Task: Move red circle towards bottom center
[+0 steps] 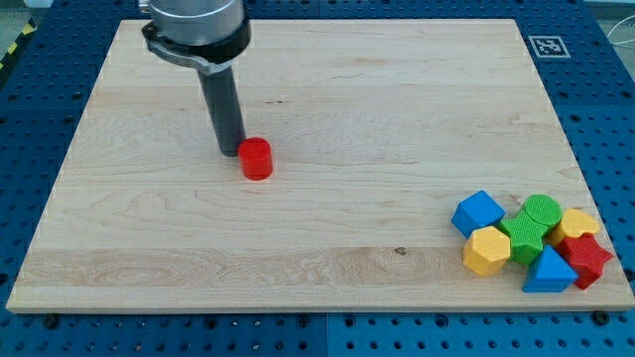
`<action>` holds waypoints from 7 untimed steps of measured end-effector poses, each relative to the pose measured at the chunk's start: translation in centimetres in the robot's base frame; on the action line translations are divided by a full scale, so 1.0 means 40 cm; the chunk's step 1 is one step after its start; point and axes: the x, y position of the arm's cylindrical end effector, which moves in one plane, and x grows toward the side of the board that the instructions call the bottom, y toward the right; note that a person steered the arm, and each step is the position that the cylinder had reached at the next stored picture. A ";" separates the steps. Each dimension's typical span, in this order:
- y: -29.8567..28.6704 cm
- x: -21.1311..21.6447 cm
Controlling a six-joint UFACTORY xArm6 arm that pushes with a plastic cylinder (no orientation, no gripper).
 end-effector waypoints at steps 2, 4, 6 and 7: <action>0.065 0.078; 0.174 0.160; 0.290 0.180; 0.301 0.145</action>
